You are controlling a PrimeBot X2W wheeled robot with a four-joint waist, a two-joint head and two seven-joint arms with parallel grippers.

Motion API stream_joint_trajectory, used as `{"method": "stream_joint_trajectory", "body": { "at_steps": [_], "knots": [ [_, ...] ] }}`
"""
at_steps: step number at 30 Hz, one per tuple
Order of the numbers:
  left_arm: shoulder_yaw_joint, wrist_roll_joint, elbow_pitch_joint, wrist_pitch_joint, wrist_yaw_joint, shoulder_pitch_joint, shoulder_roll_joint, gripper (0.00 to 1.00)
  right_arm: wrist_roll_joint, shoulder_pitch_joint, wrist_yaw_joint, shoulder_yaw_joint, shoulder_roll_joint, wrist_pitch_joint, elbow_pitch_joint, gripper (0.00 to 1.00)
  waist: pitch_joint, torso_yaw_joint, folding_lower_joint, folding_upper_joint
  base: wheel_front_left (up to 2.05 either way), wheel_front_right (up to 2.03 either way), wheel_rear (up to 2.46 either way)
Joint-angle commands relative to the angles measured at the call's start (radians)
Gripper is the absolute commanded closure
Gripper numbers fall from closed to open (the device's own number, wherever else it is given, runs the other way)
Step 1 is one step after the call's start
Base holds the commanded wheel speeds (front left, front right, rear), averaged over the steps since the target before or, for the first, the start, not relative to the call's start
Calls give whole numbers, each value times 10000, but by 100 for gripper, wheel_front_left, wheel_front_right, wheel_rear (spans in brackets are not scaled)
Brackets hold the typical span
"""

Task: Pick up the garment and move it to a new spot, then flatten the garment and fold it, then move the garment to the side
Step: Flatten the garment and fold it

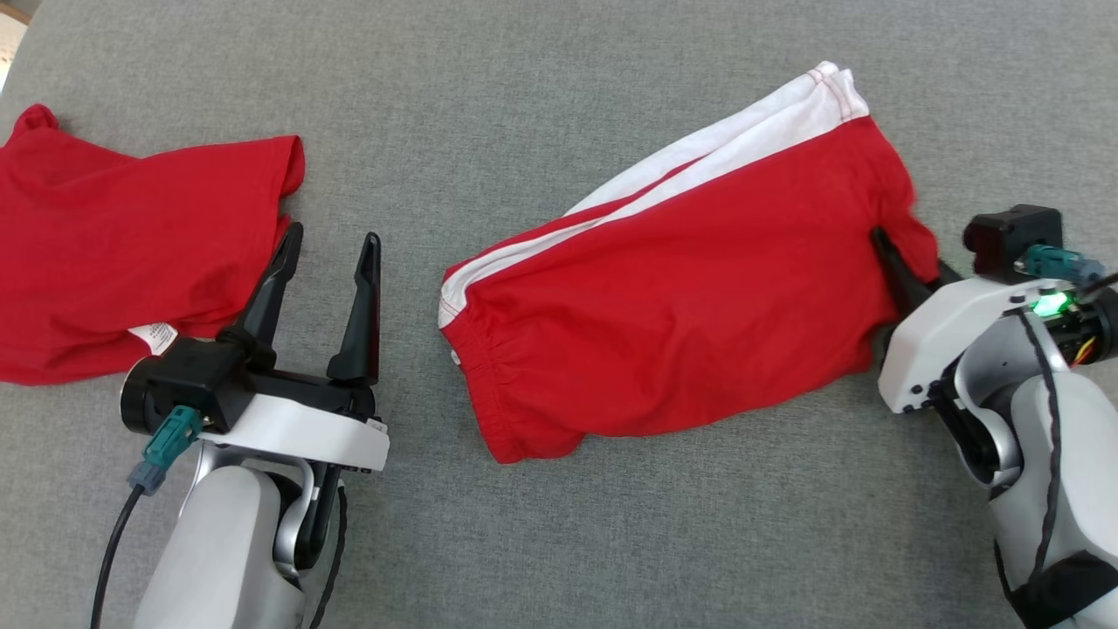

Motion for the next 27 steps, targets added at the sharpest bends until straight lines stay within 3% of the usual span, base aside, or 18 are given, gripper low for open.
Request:
{"method": "stream_joint_trajectory", "body": {
  "at_steps": [1, 7, 17, 27],
  "knots": [
    [87, 44, 3, 0, -35, -136, 21, 0, -72, 292, -10, 5, 15, 223, 146, 100, -46, -55, 0, 0, 0, 0, 0],
    [276, 262, 12, 1, -60, 80, 17, 0, -380, 849, -10, -497, 450, -24, -738, 100, -373, -431, 0, 0, 0, 0, 0],
    [515, 274, -49, 1, 58, 839, 175, 0, -264, 3663, -10, -1955, 1551, -806, -2071, 100, -1175, -1330, 0, 0, 0, 0, 0],
    [502, 100, -248, 350, 150, 1248, 275, 0, -244, 3690, -7, -1987, 1855, -1120, -2064, 100, -1552, -1507, 0, 0, 0, 0, 0]
  ]
}}
